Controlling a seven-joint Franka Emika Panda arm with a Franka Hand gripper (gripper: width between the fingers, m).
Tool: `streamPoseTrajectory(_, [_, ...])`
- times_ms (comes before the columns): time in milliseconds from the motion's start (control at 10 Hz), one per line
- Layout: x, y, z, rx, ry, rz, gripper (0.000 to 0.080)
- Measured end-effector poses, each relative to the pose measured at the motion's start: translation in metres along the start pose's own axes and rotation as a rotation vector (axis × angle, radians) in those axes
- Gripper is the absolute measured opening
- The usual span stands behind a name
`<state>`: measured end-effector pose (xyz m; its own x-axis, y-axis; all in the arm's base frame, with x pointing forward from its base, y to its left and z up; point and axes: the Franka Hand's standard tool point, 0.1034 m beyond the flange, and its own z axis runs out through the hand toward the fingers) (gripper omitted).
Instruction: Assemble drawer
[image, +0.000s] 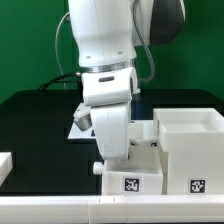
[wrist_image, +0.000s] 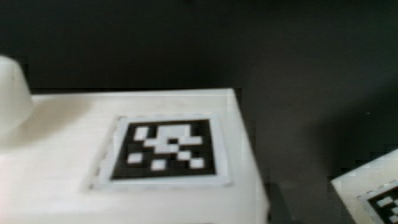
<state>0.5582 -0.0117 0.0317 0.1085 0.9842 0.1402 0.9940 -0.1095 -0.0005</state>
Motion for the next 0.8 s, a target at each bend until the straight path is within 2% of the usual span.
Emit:
streamPoseTrajectory(300, [-0.0006, -0.001, 0.0012, -0.005, 0.0, -0.029, 0.0039])
streamPoseTrajectory(800, [0.0052, -0.0062, 0.0068, 0.007, -0.003, -0.056, 0.0039])
